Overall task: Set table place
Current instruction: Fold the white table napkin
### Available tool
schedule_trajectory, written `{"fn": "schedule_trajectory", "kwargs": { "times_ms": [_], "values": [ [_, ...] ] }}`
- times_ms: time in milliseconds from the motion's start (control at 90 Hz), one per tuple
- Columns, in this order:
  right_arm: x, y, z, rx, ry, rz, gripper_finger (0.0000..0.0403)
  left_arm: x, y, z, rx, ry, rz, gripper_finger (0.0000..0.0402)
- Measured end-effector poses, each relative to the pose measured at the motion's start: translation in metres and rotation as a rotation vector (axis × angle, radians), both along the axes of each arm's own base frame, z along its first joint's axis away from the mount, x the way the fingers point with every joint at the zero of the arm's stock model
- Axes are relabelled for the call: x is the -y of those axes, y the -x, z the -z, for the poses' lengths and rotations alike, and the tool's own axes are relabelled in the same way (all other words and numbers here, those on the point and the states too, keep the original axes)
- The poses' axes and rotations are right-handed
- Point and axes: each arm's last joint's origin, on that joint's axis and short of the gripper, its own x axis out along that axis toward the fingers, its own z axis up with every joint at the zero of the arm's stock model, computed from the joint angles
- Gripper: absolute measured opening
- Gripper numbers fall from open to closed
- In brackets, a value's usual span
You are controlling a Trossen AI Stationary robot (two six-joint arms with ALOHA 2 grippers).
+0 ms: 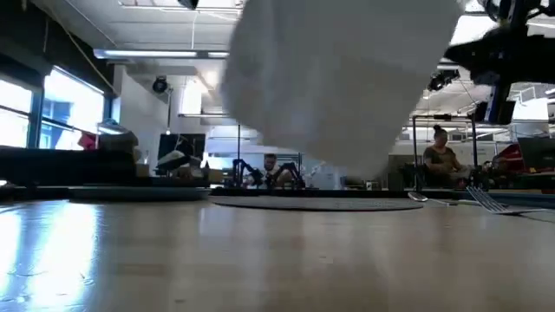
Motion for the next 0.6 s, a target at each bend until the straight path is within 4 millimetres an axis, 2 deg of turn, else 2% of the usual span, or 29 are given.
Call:
{"fn": "schedule_trajectory", "kwargs": {
  "times_ms": [89, 244, 378, 456, 600],
  "values": [
    [-0.003, 0.001, -0.015, -0.032, 0.065, -0.011, 0.0, -0.001, 0.003, 0.013, -0.125, -0.031, 0.037, 0.0],
    [-0.007, -0.007, -0.025, -0.285, 0.197, 0.003, 0.0, 0.0, 0.01, 0.069, -0.452, -0.047, 0.066, 0.0],
    [-0.014, -0.027, -0.029, -0.449, 0.302, -0.07, 0.0, 0.001, 0.014, 0.109, -0.557, 0.023, 0.074, 0.0],
    [-0.02, -0.043, -0.035, -0.485, 0.415, -0.16, 0.0, 0.002, 0.013, 0.116, -0.52, 0.067, 0.094, 0.0],
    [-0.032, -0.079, -0.042, -0.539, 0.586, -0.276, 0.0, 0.003, 0.006, 0.107, -0.392, 0.132, 0.091, 0.0]
  ]
}}
